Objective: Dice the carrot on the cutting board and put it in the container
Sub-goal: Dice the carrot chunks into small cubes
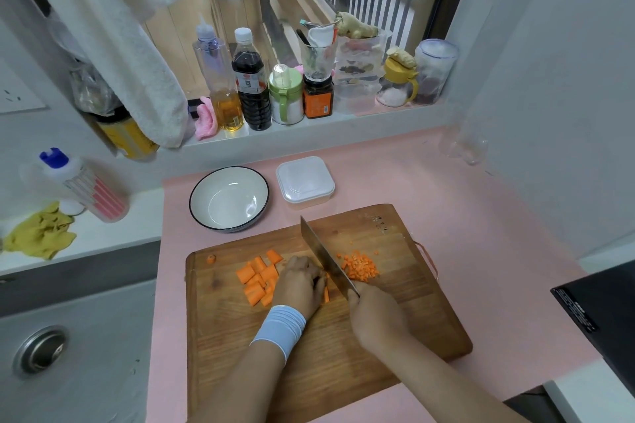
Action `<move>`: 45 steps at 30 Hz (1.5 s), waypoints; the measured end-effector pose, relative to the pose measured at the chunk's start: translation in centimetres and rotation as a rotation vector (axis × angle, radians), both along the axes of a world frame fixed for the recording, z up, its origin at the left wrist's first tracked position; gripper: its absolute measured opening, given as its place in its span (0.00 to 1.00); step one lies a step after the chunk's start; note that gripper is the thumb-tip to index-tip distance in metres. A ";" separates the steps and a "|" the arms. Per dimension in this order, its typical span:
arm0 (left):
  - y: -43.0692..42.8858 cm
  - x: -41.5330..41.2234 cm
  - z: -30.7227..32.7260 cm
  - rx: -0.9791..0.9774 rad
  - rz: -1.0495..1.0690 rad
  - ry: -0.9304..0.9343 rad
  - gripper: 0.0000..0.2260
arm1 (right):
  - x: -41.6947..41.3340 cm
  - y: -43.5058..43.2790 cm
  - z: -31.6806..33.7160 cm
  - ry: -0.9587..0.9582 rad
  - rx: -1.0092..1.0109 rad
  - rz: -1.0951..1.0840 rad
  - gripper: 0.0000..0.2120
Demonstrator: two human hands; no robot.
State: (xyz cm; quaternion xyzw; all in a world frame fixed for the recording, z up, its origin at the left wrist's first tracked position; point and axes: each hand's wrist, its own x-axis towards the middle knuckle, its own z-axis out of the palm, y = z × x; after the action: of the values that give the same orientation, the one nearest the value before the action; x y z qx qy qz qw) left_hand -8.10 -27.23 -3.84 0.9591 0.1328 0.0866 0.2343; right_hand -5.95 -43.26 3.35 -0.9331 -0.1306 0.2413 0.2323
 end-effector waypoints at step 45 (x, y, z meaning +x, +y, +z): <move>0.2 -0.2 0.3 -0.066 0.090 0.084 0.04 | 0.1 -0.1 1.4 -0.015 0.038 0.066 0.14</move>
State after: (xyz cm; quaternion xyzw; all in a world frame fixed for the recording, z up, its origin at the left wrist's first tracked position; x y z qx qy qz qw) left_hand -8.27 -27.00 -3.59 0.9467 0.1885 0.0523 0.2558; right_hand -5.83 -43.39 4.74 -0.9255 -0.1675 0.2394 0.2410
